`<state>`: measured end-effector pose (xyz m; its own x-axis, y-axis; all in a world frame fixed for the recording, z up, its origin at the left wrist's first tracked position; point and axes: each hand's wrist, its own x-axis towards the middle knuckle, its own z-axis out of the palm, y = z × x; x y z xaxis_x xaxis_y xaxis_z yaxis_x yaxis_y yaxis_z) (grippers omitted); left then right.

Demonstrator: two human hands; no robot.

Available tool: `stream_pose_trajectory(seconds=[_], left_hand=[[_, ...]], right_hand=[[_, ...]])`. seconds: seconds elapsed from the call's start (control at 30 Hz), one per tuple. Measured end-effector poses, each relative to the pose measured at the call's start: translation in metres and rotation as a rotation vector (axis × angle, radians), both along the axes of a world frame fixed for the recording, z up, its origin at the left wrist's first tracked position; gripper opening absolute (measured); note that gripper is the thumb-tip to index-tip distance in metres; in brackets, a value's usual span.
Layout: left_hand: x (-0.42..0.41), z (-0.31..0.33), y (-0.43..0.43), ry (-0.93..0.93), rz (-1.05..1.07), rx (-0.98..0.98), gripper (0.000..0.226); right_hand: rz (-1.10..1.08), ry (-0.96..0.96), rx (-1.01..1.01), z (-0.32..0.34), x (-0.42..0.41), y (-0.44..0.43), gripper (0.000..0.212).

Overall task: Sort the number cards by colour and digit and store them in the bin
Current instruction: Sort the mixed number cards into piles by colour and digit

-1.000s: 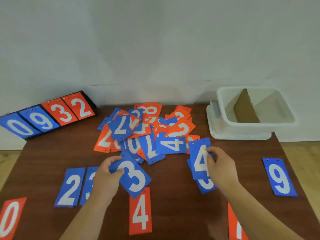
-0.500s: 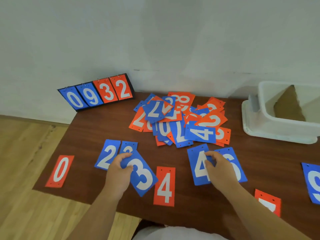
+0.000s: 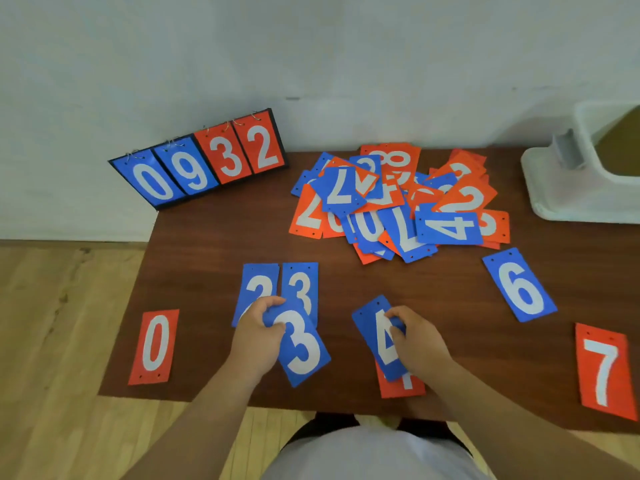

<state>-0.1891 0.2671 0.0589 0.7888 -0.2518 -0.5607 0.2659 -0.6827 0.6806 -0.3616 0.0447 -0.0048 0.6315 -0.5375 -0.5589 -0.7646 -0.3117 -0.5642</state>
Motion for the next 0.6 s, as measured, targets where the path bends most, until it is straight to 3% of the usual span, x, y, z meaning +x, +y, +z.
stream_pose_trajectory(seconds=[0.2, 0.43, 0.6], left_hand=[[0.013, -0.009, -0.009, 0.053, -0.121, -0.032, 0.039], [0.018, -0.01, -0.024, 0.015, -0.213, -0.049, 0.044], [0.02, -0.006, -0.023, 0.004, -0.253, -0.066, 0.046]], right_hand=[[-0.12, 0.035, 0.042, -0.002, -0.027, 0.024, 0.023], [-0.341, -0.099, -0.001, 0.009, 0.0, -0.004, 0.018], [-0.322, -0.044, -0.049, -0.006, 0.033, -0.028, 0.026]])
